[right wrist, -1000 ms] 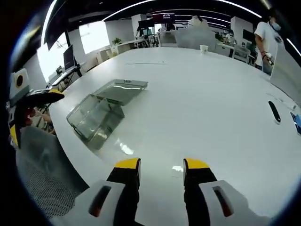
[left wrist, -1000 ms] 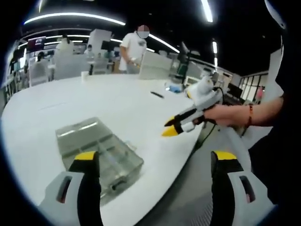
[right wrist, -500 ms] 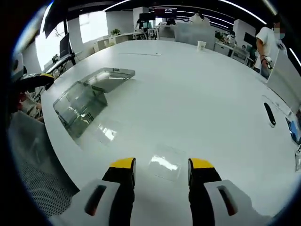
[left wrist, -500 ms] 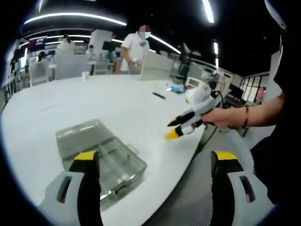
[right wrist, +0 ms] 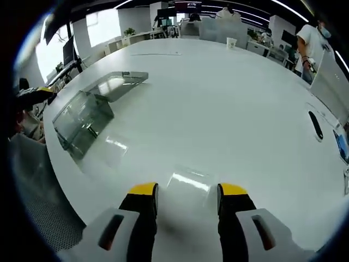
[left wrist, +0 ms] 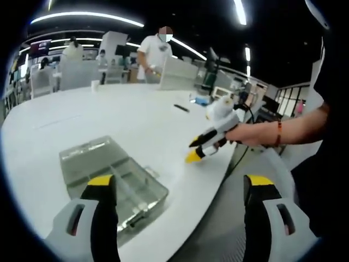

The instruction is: Insert the divider into the dual guide fixture by aligning both edges with the guide slots and pushing it downward to the bottom, including one-sided entry, uneven engagement, binding, and posture correction.

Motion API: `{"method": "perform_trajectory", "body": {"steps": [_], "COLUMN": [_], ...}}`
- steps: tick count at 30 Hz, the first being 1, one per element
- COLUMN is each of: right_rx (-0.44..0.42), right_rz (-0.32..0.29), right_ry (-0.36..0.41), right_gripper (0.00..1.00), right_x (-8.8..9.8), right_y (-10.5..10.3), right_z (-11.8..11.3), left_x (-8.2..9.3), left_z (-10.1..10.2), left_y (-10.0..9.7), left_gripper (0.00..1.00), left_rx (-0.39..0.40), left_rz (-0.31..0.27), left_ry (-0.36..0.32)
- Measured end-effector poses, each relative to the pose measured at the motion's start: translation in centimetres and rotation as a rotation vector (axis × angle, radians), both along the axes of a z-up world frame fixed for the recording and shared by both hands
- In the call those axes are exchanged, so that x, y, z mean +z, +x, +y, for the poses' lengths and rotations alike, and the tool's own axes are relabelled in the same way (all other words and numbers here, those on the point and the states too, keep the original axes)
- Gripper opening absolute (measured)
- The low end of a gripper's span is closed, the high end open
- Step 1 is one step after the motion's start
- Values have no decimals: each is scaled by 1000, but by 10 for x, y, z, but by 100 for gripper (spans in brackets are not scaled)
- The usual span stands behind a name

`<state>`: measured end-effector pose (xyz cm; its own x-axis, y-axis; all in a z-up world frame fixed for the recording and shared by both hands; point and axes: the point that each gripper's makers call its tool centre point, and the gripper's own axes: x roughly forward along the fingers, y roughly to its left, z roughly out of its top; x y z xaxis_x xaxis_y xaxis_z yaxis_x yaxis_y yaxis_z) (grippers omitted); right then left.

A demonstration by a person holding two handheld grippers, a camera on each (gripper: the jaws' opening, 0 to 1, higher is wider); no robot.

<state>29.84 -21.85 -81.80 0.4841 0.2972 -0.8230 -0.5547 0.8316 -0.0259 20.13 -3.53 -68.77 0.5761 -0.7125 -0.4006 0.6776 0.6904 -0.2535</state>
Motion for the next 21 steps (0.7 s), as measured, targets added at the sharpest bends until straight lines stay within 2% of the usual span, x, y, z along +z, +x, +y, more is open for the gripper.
{"method": "perform_trajectory", "body": {"steps": [6,12,16,21], "right_rx": [-2,-9,-10,-26], "right_rz": [-4,26,78,112], "right_ry": [6,0,-37,-56], "right_gripper": [40,39,30,29], "right_x": [-1,-2,-1,-1], "right_y": [4,4,-2,-1], "right_z": [2,3,4,4], "left_x": [-2,-4,-4,-5], "left_z": [3,3,0,0], "left_y": [2,2,1,1], "left_gripper": [95,94,94,93], "left_rx": [6,6,-7,-13], "left_rz": [9,18,23,27], "left_ry": [4,-4,-9,-8]}}
